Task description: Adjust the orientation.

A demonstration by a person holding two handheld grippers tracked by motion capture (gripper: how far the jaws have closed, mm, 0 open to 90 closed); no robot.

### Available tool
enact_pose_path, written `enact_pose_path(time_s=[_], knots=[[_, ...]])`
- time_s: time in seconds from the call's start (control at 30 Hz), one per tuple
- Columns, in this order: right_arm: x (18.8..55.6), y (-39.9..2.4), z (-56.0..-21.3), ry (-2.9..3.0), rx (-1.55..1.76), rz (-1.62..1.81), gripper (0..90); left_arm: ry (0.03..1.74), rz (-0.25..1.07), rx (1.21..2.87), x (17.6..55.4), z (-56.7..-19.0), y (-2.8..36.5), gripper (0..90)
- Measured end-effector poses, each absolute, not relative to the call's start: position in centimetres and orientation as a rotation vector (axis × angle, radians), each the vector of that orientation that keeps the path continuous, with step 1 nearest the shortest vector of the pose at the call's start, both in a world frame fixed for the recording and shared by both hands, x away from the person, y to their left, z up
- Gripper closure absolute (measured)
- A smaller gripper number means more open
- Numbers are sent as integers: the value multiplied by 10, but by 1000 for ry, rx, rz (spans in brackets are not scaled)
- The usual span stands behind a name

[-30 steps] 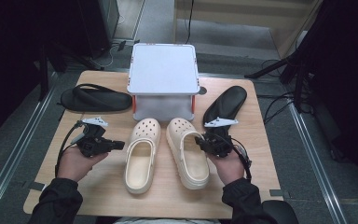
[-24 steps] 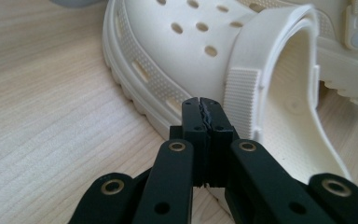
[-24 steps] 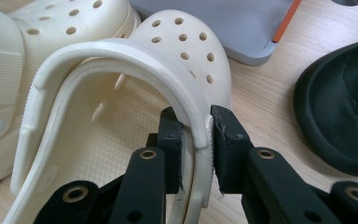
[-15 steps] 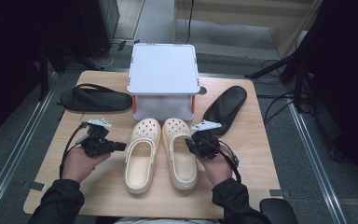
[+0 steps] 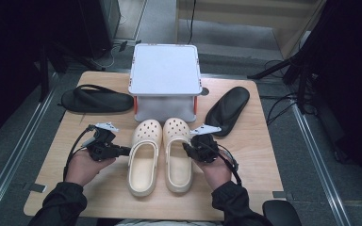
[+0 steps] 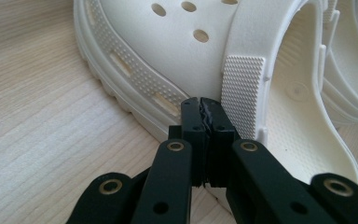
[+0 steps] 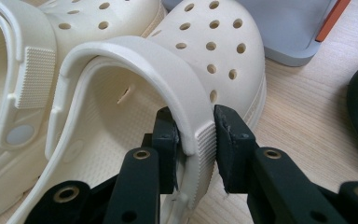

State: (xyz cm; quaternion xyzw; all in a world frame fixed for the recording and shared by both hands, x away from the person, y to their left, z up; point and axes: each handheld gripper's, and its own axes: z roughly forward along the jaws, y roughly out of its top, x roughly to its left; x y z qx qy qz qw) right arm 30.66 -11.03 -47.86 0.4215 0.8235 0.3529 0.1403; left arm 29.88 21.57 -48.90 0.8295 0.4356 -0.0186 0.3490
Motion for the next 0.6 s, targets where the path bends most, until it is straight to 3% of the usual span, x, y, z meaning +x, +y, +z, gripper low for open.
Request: enact_pose_path(time_s=[0.6], knots=[[309, -114, -479, 2395, 1200, 1041, 715, 1082, -79, 2157, 287, -488, 197, 898]])
